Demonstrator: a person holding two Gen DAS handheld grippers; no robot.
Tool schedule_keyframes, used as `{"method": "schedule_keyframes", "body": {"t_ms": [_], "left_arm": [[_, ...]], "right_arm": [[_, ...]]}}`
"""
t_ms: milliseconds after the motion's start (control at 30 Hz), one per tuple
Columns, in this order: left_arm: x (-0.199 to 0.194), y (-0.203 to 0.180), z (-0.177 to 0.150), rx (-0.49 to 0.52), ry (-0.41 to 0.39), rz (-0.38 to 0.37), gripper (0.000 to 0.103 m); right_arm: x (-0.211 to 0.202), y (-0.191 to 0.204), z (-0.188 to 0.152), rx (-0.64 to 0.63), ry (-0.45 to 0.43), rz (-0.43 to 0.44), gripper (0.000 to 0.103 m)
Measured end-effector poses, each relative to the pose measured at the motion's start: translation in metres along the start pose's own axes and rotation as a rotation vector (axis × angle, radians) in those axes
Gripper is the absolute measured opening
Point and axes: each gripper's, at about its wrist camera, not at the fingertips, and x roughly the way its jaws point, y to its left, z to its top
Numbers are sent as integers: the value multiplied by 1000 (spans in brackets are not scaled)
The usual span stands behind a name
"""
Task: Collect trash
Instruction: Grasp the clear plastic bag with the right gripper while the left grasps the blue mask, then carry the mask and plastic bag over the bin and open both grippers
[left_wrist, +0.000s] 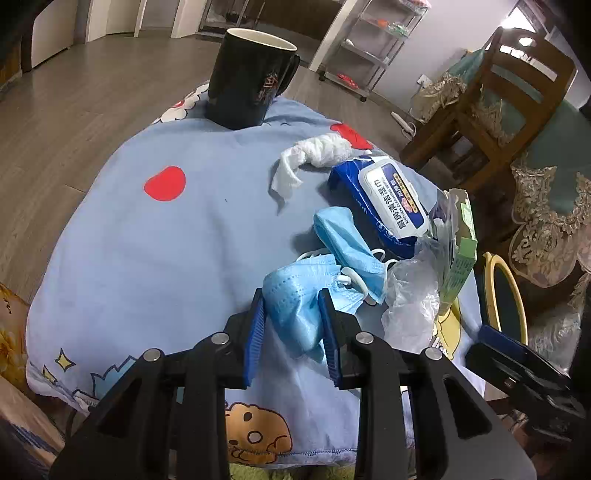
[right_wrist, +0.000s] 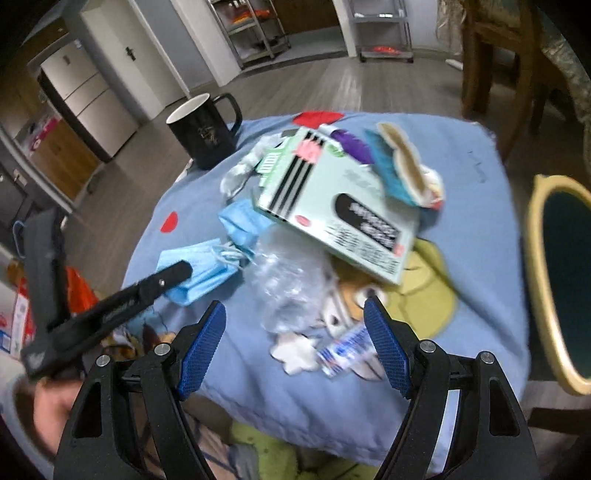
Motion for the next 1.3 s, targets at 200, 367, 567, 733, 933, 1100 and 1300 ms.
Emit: {"method": "schedule_keyframes", "body": {"t_ms": [200, 367, 567, 733, 933, 1100, 1300], "left_arm": [[1, 0, 1, -1, 8, -1, 28], [0, 1, 0, -5, 8, -6, 28], [1, 0, -1, -1, 6, -4, 28], [-2, -1, -1, 1, -1, -3, 28], [-17, -8, 1, 29, -41, -24, 28], [-34, -19, 2, 75, -76, -43, 26], [-53, -31, 9, 120, -127, -55, 24]], "right_arm": [[36, 10, 9, 9, 56, -26, 62], [40, 13, 2, -28, 73, -5, 28], [8, 21, -7, -87, 33, 60, 20], [-25, 30, -9, -143, -17, 97, 19], [-71, 22, -13, -162, -99, 118, 19], [-90, -3, -10, -105, -146, 107, 19], [-109, -48, -14, -10, -182, 62, 19]]}}
